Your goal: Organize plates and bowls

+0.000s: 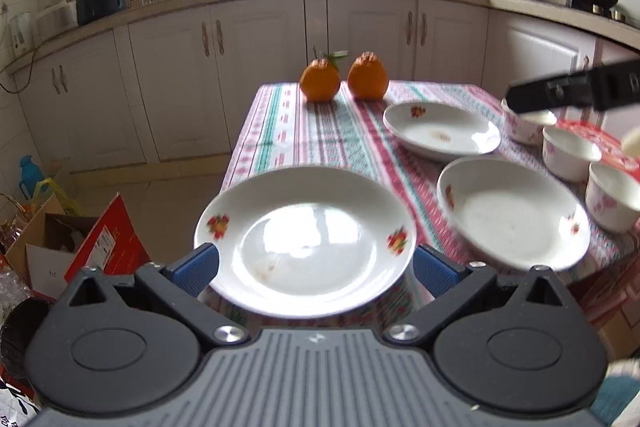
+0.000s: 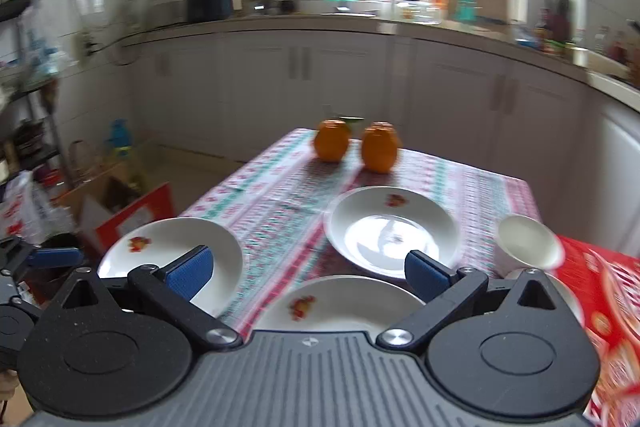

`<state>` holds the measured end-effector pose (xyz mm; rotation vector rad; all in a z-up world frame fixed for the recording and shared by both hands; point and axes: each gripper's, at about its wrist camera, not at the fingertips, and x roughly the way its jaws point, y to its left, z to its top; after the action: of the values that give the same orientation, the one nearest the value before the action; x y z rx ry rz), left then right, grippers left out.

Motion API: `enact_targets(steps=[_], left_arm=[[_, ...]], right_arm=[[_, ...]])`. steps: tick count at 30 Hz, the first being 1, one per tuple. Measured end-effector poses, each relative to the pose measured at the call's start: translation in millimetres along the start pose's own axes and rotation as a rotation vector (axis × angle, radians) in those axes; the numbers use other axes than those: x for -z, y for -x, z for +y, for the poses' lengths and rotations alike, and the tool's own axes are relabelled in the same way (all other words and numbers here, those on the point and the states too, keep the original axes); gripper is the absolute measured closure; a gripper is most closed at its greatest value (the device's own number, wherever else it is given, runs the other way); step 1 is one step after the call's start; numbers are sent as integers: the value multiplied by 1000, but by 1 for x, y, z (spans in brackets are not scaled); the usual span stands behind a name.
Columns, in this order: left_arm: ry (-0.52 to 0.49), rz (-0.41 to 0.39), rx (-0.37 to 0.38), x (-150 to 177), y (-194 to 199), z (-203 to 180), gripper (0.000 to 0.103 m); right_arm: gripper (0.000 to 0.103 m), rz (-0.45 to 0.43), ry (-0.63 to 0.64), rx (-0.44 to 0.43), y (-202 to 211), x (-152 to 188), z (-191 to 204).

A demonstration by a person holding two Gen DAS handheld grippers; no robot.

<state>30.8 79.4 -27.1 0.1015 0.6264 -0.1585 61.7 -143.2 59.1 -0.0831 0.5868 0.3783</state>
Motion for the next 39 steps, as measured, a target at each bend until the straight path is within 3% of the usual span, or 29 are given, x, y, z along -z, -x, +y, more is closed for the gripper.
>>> enact_targets(steps=[5, 10, 18, 23, 33, 39], left_arm=[[-31, 73, 24, 22, -14, 24, 1], [-42, 106, 70, 29, -29, 35, 1], [-93, 124, 160, 25, -50, 43, 1], [-107, 127, 177, 23, -57, 48, 1], [-129, 138, 220, 22, -59, 53, 1], [-145, 143, 239, 19, -62, 55, 4]], right_arm=[[0, 90, 26, -185, -48, -6, 9], [0, 206, 8, -289, -93, -3, 13], [0, 333, 7, -354, -157, -16, 14], [0, 387, 14, -403, -192, -25, 15], [25, 480, 19, -493, -229, -26, 25], [29, 492, 8, -545, -232, -27, 25]])
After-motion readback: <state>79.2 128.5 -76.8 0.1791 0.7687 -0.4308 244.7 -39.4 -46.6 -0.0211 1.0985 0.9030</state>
